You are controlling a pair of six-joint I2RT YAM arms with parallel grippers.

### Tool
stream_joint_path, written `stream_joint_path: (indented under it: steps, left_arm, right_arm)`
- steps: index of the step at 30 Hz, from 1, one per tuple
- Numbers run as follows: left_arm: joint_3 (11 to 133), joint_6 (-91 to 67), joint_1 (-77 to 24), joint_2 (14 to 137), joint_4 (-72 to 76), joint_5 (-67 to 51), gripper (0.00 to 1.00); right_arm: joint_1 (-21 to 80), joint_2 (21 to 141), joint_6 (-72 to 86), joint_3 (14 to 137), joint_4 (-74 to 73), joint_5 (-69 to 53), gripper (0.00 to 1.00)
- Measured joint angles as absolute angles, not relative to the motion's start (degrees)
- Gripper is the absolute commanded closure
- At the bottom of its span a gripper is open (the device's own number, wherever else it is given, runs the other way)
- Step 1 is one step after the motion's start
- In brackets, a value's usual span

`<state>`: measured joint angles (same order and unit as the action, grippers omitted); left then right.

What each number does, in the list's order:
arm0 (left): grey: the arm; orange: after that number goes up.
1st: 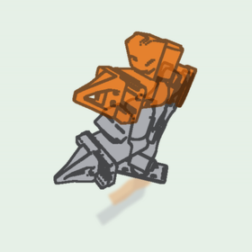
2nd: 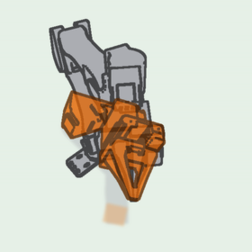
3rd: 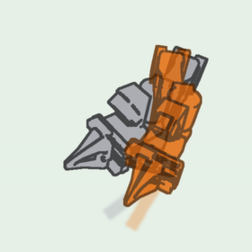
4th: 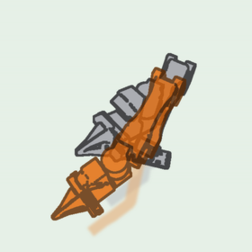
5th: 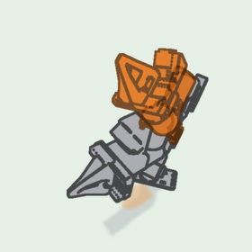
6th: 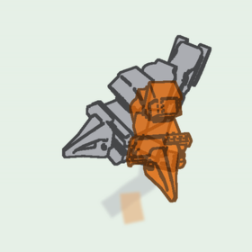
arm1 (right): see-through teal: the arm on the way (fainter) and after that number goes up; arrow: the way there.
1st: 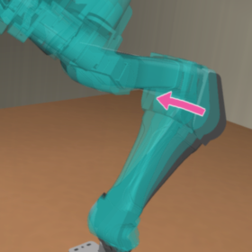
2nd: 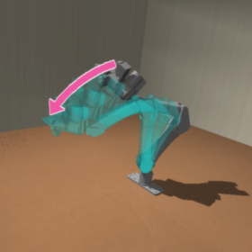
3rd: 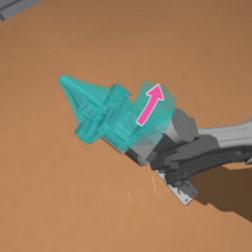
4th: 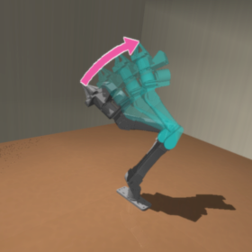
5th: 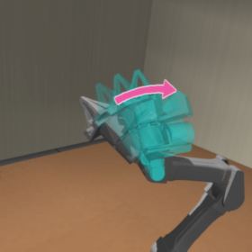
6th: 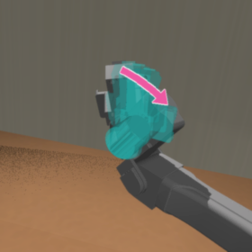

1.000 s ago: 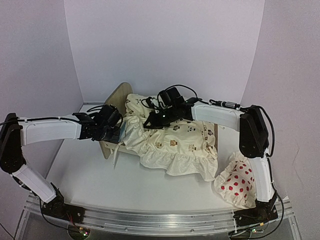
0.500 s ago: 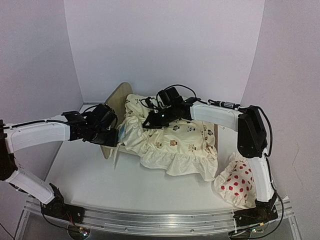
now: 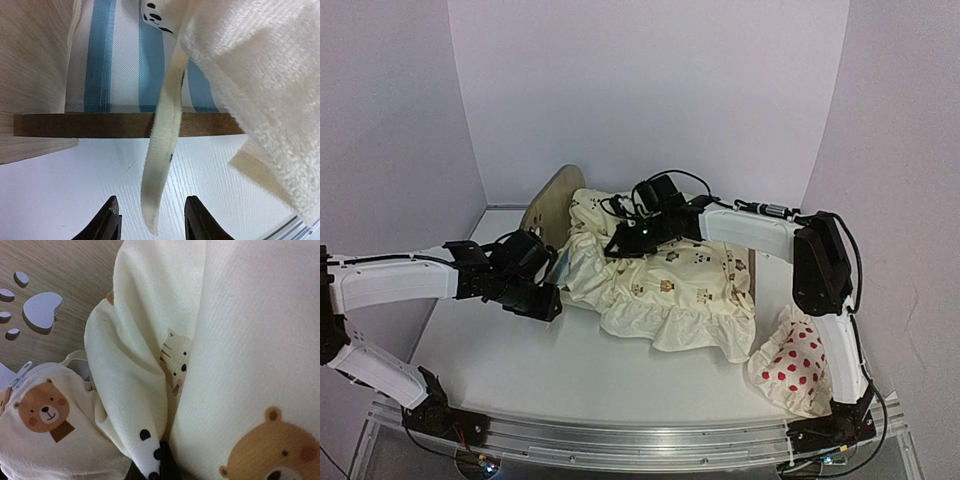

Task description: Set up the pet bed

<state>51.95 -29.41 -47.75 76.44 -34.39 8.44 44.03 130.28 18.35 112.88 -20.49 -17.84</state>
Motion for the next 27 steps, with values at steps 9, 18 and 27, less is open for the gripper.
stream_joint_path:
  steps: [9,18,27]
  left_arm:
    - [49.4,-28.0,-47.9,79.5,-31.0,6.1,1.00]
    - [47.9,-29.1,-52.6,78.3,-33.1,-1.3,1.00]
    - [48.7,-31.9,-55.2,78.1,-38.7,-3.7,0.44]
  right_arm:
    - [44.0,130.3,18.6,112.9,-20.5,-17.8,1.00]
    - [44.0,130.4,18.6,113.2,-20.6,-17.8,1.00]
    - [44.0,130.6,18.6,113.3,-20.6,-17.8,1.00]
